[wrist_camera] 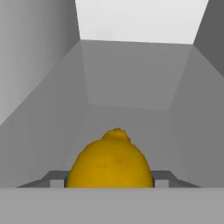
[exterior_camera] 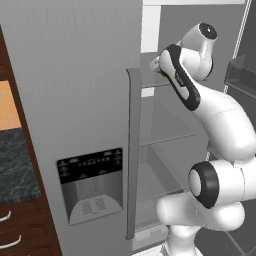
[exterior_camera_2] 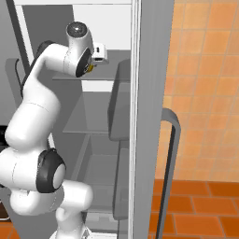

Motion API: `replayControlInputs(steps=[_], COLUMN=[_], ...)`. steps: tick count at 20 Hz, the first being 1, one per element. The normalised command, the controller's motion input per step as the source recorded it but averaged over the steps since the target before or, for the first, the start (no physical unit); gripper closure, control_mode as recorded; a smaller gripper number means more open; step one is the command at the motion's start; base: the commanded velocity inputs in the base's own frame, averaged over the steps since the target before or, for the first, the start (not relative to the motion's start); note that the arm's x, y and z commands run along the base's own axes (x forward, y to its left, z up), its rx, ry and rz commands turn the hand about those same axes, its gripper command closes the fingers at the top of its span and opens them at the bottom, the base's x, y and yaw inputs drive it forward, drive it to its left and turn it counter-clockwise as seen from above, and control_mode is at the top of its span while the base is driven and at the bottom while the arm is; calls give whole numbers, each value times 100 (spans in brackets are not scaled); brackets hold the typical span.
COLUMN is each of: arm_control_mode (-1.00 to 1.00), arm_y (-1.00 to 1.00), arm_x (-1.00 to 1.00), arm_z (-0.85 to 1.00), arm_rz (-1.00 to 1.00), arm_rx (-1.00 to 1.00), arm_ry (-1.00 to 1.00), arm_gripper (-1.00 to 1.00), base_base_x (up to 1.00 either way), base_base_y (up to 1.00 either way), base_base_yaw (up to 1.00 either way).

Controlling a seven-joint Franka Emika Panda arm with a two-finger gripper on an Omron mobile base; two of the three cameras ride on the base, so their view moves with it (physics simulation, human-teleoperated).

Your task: Place one lemon and one steak in each tupperware on the nearby counter, to pack two identical lunches.

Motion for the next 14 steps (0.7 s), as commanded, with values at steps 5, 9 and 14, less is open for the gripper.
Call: replayControlInputs(steps=[5,9,14], arm_control_mode=[-100,-100,-100], arm_y=[0,0,0], arm_x=[-100,-100,-100], arm_z=[6,-4,-28], arm_rz=[-2,-2,-1], arm_rx=[0,0,-1], arm_ry=[6,20,31], arm_gripper=[100,100,100], base_base_x=[0,0,0], base_base_y=[0,0,0], base_base_yaw=[0,0,0])
